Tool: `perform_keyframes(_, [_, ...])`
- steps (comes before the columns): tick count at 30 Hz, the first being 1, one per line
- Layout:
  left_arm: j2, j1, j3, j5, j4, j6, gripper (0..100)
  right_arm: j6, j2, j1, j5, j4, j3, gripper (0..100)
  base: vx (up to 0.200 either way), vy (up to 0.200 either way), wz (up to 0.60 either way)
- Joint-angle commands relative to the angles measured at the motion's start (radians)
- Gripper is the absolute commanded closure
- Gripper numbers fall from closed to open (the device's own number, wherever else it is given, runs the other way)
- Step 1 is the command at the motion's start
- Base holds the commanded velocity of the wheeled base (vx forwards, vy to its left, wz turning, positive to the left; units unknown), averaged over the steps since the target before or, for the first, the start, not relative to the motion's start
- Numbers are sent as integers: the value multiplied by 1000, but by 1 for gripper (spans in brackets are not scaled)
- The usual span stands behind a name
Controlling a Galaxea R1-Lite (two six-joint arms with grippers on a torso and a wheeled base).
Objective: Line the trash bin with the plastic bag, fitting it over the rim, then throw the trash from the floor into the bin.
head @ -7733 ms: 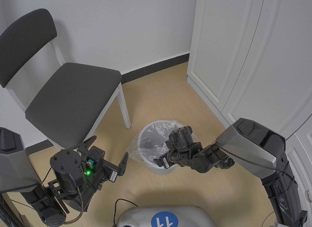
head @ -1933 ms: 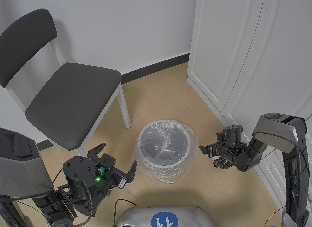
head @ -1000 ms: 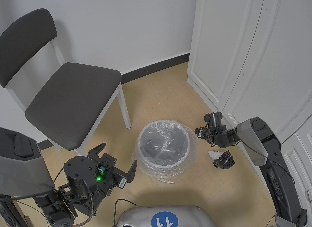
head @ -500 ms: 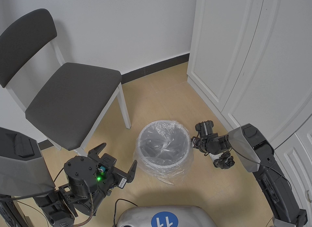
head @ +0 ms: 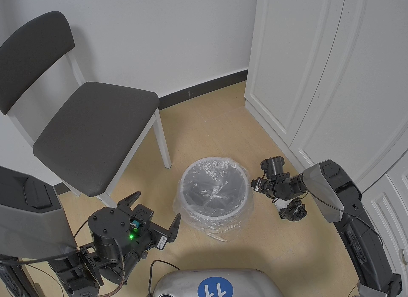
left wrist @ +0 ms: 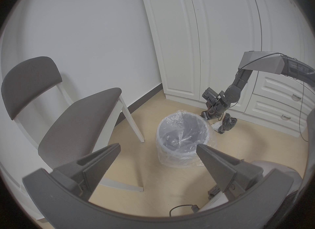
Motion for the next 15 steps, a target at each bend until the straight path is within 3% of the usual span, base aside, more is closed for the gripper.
perform_keyframes(1, [6,-3,-1,0,0,-1,0,6,-10,-9,0,-6,12,0,0,0,0])
perform_keyframes(9, [14,-3,0,2,0,-2,0,1,-28,3,-11,-16,52,0,0,0,0])
perform_keyframes(11, [31,-6,-4,0,0,-4,0,-10,-25,0,-16,-84,59,0,0,0,0])
perform_keyframes(13, [36,-6,-6,0,0,-4,0,-42,-27,12,-65,-90,66,0,0,0,0])
perform_keyframes(15, [45,-4,-7,0,0,-4,0,-99,-19,44,-163,-95,58,0,0,0,0])
